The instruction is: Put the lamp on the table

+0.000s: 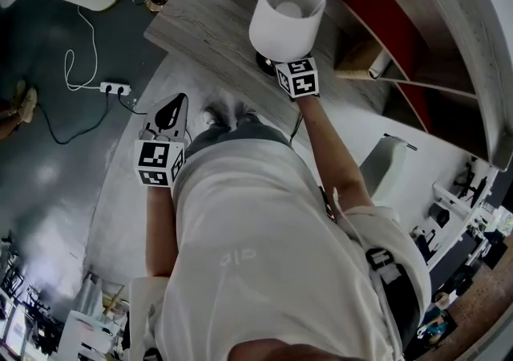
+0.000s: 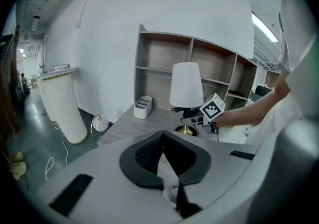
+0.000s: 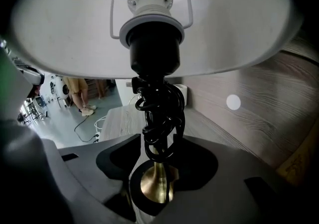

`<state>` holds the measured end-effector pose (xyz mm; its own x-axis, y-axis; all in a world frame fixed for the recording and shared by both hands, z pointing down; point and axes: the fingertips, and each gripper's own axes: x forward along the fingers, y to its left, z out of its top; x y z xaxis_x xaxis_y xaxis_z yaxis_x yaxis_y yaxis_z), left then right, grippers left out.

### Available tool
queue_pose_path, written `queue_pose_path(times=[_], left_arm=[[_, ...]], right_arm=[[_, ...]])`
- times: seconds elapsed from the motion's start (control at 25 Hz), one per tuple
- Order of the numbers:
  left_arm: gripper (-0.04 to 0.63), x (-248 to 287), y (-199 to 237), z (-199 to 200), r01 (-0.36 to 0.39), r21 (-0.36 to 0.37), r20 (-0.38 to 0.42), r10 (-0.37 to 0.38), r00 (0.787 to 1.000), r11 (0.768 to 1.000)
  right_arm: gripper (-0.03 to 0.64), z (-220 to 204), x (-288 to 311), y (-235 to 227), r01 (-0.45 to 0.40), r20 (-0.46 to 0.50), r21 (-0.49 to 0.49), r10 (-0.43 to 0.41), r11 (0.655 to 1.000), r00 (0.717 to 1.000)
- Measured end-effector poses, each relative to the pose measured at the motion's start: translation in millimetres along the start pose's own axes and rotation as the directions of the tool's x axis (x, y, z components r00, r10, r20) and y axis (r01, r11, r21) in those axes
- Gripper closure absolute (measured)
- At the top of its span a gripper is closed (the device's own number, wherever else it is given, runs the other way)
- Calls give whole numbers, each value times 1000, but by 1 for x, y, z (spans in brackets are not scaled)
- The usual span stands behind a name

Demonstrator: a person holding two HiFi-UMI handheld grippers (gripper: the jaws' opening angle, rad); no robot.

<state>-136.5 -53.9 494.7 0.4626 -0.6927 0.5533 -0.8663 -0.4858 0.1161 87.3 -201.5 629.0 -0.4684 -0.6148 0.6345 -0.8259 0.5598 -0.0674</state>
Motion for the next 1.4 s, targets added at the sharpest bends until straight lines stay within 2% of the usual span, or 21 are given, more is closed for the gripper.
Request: queue_pose_path(times=[0.64, 1.4], left_arm=[[580, 7, -11, -1, 54, 17, 2, -54, 999, 998], [580, 21, -25, 1, 130, 32, -11, -130, 991, 991]], right_arm=[[369, -40, -20, 5, 11, -65, 56, -7, 998, 998], [367, -84, -39, 1, 62, -153, 94, -47, 994, 987]])
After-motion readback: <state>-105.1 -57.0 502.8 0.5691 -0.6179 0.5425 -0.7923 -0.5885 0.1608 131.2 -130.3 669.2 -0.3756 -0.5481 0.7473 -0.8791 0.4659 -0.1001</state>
